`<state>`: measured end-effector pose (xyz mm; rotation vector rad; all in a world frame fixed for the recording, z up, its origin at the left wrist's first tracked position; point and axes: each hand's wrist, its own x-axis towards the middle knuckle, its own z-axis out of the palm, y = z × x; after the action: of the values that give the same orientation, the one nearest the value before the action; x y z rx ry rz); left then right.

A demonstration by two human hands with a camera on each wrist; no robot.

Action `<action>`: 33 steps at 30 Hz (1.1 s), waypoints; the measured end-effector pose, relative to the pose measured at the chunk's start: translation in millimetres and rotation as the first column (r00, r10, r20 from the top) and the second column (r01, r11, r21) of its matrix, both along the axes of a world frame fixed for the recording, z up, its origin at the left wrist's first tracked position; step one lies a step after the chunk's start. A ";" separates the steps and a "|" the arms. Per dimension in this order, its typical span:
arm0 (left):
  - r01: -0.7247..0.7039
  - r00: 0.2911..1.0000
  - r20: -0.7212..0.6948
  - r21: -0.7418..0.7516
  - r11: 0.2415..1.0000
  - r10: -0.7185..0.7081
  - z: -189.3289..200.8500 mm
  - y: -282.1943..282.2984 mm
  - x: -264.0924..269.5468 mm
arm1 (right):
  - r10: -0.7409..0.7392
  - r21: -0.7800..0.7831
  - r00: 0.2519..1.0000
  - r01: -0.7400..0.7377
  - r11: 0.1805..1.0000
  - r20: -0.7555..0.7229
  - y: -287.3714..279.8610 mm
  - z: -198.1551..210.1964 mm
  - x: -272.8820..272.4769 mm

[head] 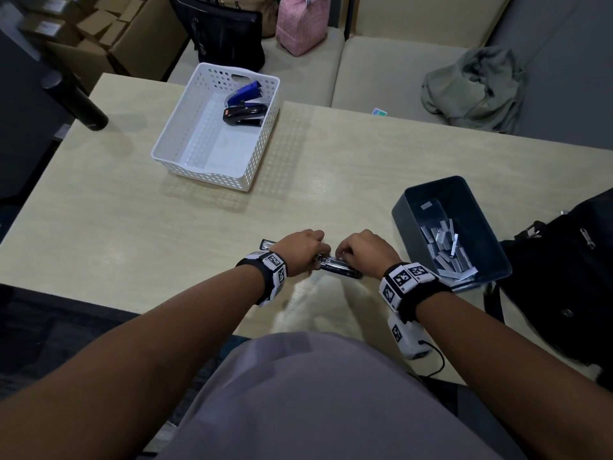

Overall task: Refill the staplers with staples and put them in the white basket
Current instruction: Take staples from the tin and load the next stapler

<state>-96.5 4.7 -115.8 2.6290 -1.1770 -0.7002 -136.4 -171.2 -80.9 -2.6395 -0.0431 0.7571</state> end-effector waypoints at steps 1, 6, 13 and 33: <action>0.001 1.000 0.001 0.000 1.000 -0.001 -0.4 0.2 -0.4 | 0.029 -0.021 1.000 -0.028 0.999 0.011 0.9 1.0 -1.7; -0.003 1.000 -0.001 -0.005 1.000 0.003 -0.6 1.6 -0.8 | 0.076 -0.011 0.997 -0.077 0.997 -0.030 -0.1 6.9 -1.5; -0.001 1.000 0.002 -0.004 1.000 0.001 0.6 1.5 -0.9 | 0.080 -0.019 0.997 -0.080 0.997 0.009 2.8 9.3 2.4; -0.010 0.999 -0.031 0.003 1.000 0.010 5.1 0.8 0.1 | 0.286 -0.308 0.934 -0.213 0.927 0.214 10.0 -10.7 -15.7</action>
<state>-96.5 5.5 -110.7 2.6148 -1.1543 -0.7379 -152.1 -161.2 -91.5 -3.0308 -0.3805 0.5249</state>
